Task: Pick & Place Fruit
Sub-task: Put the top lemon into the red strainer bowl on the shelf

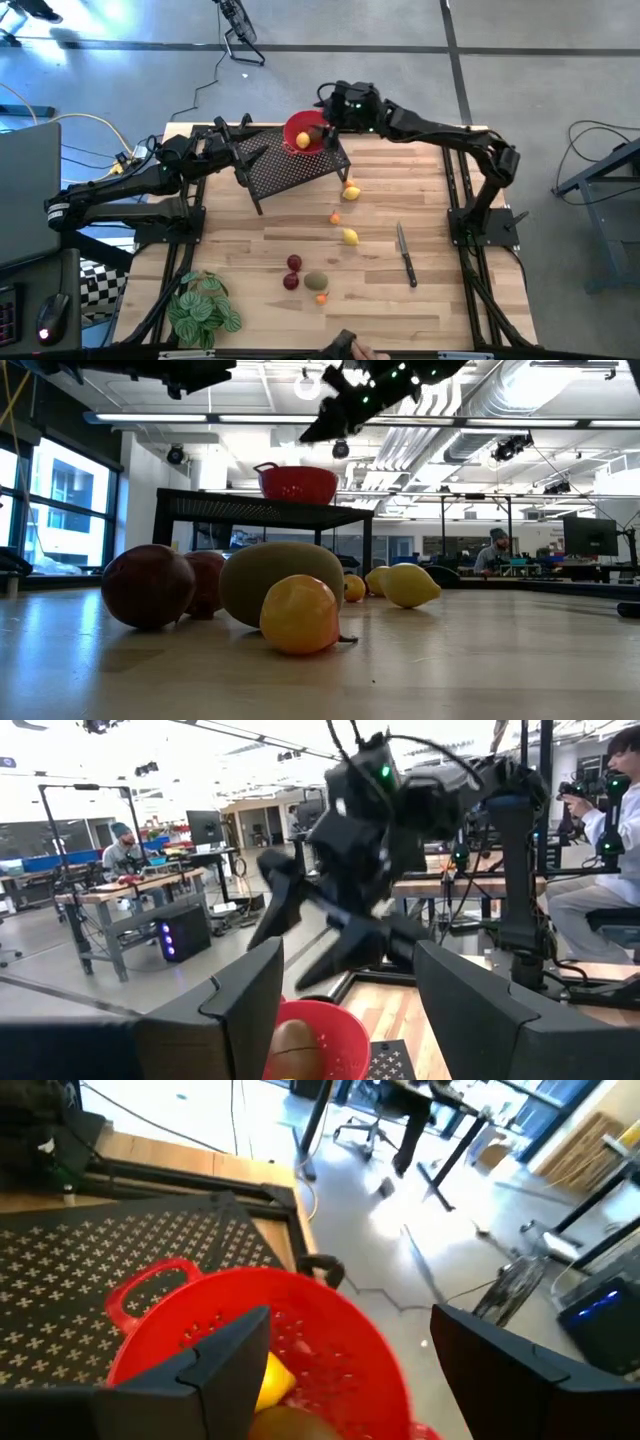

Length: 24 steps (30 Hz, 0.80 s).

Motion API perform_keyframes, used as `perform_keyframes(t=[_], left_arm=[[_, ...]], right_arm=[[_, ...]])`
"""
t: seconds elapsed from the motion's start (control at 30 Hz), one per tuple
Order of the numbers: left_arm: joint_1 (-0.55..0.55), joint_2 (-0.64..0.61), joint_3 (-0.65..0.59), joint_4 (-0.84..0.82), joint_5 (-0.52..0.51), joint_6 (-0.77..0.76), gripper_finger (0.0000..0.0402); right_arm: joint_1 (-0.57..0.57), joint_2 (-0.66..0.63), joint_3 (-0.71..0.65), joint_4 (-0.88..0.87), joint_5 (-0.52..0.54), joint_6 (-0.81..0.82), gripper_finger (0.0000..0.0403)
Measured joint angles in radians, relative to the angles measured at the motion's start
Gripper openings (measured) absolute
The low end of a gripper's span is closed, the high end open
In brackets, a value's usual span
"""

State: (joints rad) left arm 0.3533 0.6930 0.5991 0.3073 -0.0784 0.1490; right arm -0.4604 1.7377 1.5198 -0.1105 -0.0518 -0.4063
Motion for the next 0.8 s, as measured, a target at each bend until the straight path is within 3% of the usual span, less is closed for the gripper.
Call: perform_keyframes(t=[0.17, 0.37, 0.5, 0.8], left_arm=[[0.0, 0.0, 0.0, -0.029, 0.0, 0.001, 0.022], [0.0, 0.0, 0.0, -0.059, 0.0, 0.001, 0.022], [0.0, 0.0, 0.0, -0.06, 0.0, 0.001, 0.022], [0.0, 0.0, 0.0, -0.093, -0.001, -0.071, 0.022]], right_arm=[[-0.016, -0.083, 0.001, -0.052, -0.009, -0.038, 0.0241], [-0.054, -0.156, 0.001, -0.236, -0.081, -0.042, 0.0168], [-0.07, -0.171, 0.001, -0.366, -0.159, -0.016, 0.0116], [-0.086, -0.163, 0.0, -0.47, -0.156, 0.044, 0.0055]])
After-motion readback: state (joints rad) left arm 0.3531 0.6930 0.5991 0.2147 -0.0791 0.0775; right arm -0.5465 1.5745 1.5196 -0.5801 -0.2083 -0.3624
